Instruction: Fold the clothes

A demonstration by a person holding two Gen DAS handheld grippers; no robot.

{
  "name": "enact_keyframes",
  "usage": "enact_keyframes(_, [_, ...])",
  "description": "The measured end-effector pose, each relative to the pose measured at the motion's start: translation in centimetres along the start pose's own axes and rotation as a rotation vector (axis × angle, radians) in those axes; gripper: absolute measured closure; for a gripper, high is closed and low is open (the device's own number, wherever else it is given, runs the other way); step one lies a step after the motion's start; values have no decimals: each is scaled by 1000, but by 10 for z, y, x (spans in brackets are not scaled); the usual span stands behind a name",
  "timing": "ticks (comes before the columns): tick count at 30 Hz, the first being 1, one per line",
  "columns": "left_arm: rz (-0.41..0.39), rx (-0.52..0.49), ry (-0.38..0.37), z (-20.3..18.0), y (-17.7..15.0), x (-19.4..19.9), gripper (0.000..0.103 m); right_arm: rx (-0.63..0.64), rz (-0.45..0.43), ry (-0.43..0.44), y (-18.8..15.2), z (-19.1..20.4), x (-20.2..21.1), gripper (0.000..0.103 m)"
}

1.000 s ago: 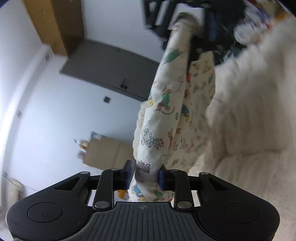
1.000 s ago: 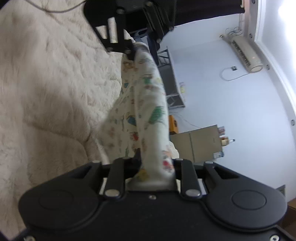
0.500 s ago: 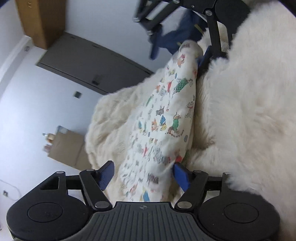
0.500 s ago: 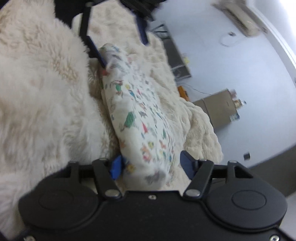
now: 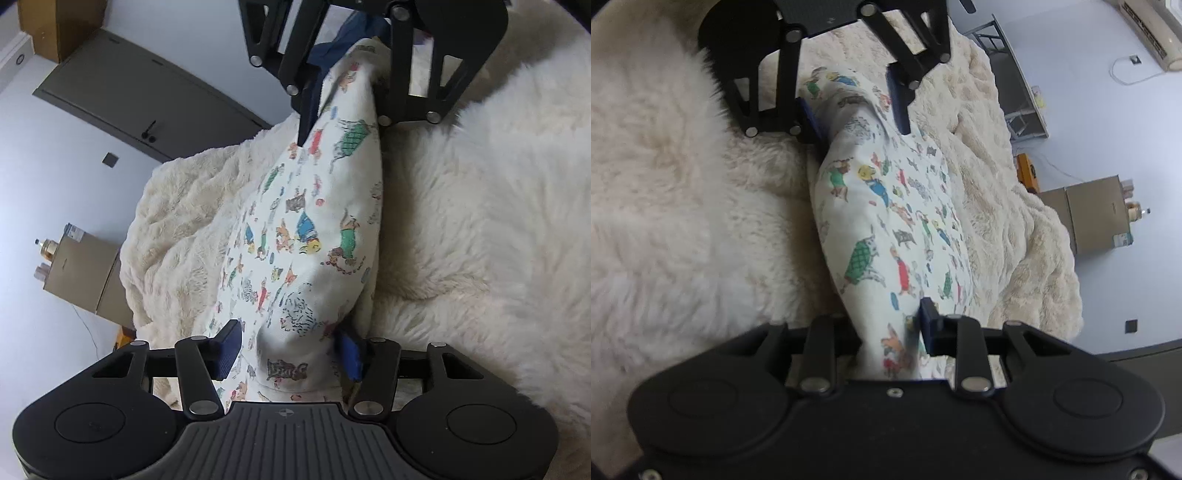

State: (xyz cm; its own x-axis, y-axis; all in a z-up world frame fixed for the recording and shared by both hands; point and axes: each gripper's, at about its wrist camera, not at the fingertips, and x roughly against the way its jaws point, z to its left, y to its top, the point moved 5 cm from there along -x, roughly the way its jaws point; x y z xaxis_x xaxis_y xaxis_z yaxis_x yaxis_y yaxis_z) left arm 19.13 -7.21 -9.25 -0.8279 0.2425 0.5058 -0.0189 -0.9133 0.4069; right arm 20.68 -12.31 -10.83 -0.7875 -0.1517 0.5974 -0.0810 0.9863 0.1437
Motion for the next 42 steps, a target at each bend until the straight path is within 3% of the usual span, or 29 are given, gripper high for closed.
enact_keyframes(3, [6,2,-10,1,-2,-5,49,8,8,-6,-1,-6,-6,50])
enact_keyframes(5, [8,9,-25,4,-4,-11,48,22,23,1,-4,-3,-14,50])
enact_keyframes(7, [7,17,-48,6,-6,-14,55,3,21,37,-6,-4,-17,67])
enact_keyframes(9, [8,20,-81,8,-8,-11,80,-32,-1,49,-5,-9,-12,77])
enact_keyframes(13, [6,-36,-76,32,-3,1,87,-90,-27,63,1,-37,1,84])
enact_keyframes(19, [-16,-50,-36,105,-5,66,93,-119,-90,115,23,-89,43,85])
enact_keyframes(26, [-6,-34,-17,159,-37,158,93,-95,-258,235,84,-141,115,86])
enact_keyframes(33, [150,-19,-3,166,-131,220,92,14,-394,333,180,-128,132,86])
enact_keyframes(35, [224,-2,52,174,-171,229,92,61,-447,333,230,-117,121,86])
enact_keyframes(36, [253,-4,97,178,-188,234,92,68,-456,330,238,-115,120,86])
enact_keyframes(40, [345,-35,308,189,-246,256,92,125,-612,131,332,-103,101,87])
enact_keyframes(42, [399,-77,494,180,-283,268,92,146,-683,11,358,-93,96,87])
